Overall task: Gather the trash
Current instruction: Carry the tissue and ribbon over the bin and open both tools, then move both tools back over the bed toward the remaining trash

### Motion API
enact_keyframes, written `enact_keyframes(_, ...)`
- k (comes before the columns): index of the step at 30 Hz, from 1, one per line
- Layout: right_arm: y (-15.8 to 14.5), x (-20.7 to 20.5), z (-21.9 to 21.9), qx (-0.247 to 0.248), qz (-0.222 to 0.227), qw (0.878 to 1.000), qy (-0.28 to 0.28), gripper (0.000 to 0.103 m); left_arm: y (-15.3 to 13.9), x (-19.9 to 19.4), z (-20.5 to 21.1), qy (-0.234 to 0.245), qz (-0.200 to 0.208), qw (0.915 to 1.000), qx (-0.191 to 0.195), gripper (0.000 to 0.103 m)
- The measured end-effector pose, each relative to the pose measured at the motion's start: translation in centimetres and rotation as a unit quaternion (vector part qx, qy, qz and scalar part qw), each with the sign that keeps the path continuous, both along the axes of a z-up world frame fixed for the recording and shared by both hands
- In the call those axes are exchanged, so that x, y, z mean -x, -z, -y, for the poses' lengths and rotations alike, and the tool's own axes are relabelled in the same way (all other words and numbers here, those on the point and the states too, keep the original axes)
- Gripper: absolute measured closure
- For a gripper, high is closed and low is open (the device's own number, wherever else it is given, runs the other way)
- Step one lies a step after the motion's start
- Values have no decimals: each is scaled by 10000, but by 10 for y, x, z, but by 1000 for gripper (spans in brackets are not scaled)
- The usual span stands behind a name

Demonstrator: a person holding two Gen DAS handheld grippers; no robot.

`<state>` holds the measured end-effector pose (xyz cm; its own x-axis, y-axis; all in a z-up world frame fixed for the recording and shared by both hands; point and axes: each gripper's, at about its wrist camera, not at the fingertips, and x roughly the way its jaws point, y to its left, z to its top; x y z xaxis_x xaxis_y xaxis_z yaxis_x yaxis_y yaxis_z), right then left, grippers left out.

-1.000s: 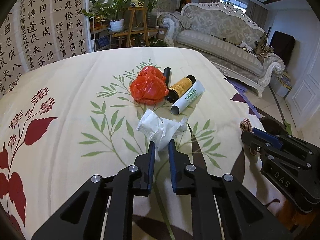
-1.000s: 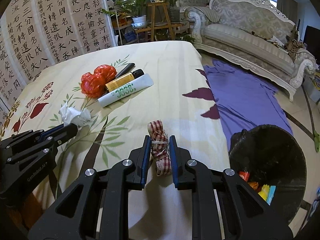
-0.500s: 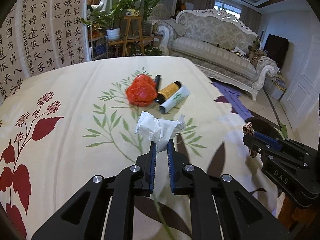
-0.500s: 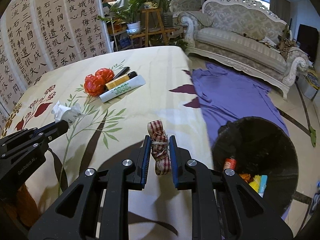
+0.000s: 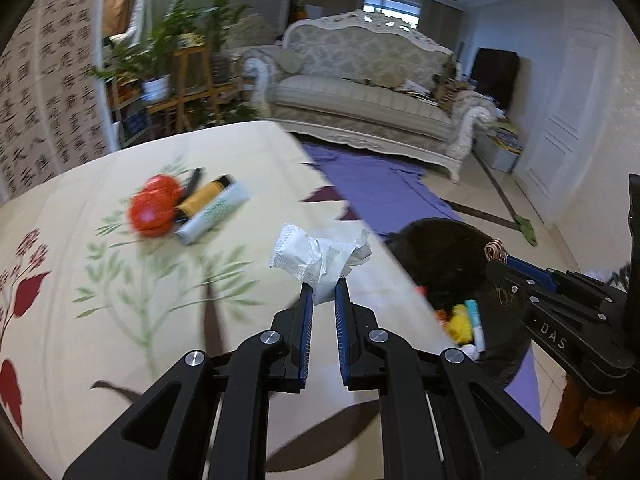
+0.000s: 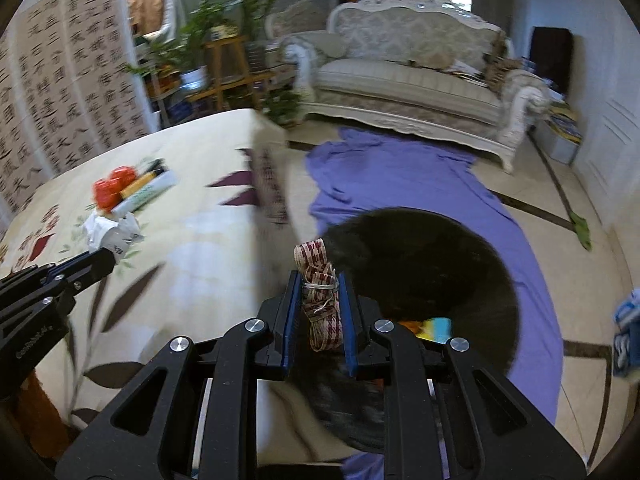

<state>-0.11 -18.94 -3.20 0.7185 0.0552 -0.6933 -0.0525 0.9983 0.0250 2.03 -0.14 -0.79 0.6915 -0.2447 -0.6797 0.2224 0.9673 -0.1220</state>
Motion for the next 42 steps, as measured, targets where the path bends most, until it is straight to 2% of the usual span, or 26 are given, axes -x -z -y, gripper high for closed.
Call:
enact_keyframes(6,2,4,42,3,51,9988,483,85,3,-10,45,455,15,9989,-135,91)
enact_keyframes(11,6,1,63,7,80,9977,678,85,6,-14,76,715,82,9971,-264,91)
enact_keyframes(18,14,-6,84,-57,87,9966,814,85,10,-25,106,873,147,9951,-448,91)
enact_keyframes(27,21,-12,101,-146,44,9957,909,83,18,-33,123,950,163,9935,-600,91)
enact_keyframes(29,23,-11,103,-167,57,9952,961,79,21,-36,126,969,137,9932,-632,87)
enact_keyframes(30,23,-11,105,-177,64,9949,995,76,22,-38,126,971,124,9931,-644,83)
enact_keyframes(33,23,-11,110,-220,73,9941,1061,75,23,-41,126,946,101,9935,-626,68)
enact_keyframes(37,23,-9,115,-229,69,9933,1128,73,25,-42,125,909,63,9939,-619,60)
enact_keyframes(39,24,-9,115,-228,70,9931,1144,66,25,-42,124,881,46,9944,-583,56)
enact_keyframes(42,22,-12,116,-237,78,9930,1155,64,24,-42,119,794,29,9955,-516,49)
